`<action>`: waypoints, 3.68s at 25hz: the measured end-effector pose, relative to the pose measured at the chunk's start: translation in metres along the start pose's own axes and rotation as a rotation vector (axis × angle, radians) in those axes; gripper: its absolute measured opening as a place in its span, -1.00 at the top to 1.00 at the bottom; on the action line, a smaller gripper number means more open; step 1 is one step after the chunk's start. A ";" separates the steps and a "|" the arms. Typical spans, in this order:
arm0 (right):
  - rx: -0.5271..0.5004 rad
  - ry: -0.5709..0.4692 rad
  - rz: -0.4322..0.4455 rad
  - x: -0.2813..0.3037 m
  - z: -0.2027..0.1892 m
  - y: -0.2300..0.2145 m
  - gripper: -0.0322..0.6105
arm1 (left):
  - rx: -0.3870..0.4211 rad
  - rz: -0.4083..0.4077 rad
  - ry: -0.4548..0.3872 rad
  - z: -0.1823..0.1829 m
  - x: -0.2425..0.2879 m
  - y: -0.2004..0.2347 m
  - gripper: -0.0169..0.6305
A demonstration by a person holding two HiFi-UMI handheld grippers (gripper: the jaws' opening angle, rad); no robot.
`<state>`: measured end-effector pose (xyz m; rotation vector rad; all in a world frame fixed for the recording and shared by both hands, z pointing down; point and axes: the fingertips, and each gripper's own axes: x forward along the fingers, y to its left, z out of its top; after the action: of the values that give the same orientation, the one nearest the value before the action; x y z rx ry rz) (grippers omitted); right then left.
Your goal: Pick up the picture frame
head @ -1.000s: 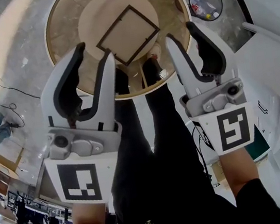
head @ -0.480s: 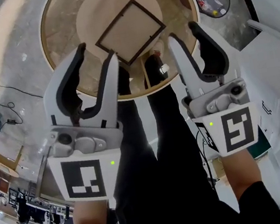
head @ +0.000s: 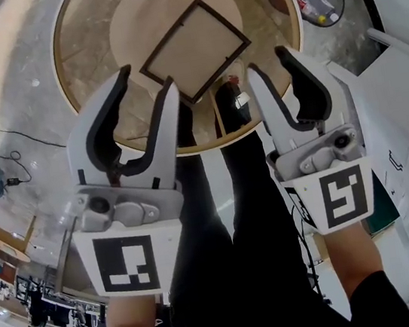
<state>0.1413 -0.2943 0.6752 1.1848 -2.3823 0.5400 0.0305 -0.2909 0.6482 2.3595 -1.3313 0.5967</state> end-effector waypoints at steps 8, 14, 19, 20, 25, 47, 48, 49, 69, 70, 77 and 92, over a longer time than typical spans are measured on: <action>0.011 0.011 0.001 0.010 -0.038 0.005 0.43 | 0.061 -0.038 0.022 -0.042 0.022 -0.006 0.46; 0.014 0.016 -0.001 0.013 -0.059 0.011 0.43 | 0.063 -0.036 0.062 -0.070 0.026 -0.003 0.45; 0.026 0.027 -0.001 0.015 -0.079 0.013 0.43 | 0.084 -0.043 0.091 -0.093 0.039 -0.005 0.44; 0.033 0.027 -0.007 0.016 -0.084 0.012 0.43 | 0.085 -0.047 0.110 -0.101 0.042 -0.005 0.43; 0.114 0.063 -0.042 0.022 -0.109 0.008 0.43 | 0.040 -0.076 0.223 -0.146 0.059 -0.002 0.41; 0.377 0.194 -0.254 0.053 -0.205 -0.015 0.43 | 0.217 -0.225 0.320 -0.205 0.133 0.004 0.41; 0.388 0.203 -0.264 0.053 -0.210 -0.016 0.43 | 0.218 -0.227 0.325 -0.207 0.134 0.004 0.41; 0.400 0.211 -0.273 0.054 -0.215 -0.016 0.43 | 0.220 -0.230 0.331 -0.209 0.136 0.005 0.41; 0.500 0.289 -0.263 0.063 -0.251 -0.016 0.43 | 0.076 -0.273 0.404 -0.237 0.150 0.012 0.66; 0.496 0.288 -0.266 0.061 -0.249 -0.018 0.44 | 0.070 -0.265 0.408 -0.236 0.150 0.013 0.72; 0.451 0.257 -0.282 0.048 -0.222 -0.037 0.44 | 0.145 -0.256 0.384 -0.214 0.142 0.011 0.78; -0.152 0.245 0.107 0.064 -0.116 -0.014 0.40 | 0.342 -0.269 0.343 -0.167 0.121 -0.004 0.78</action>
<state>0.1405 -0.2835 0.8082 0.8766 -2.2399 0.4966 0.0600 -0.2904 0.8525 2.4868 -0.7968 1.1547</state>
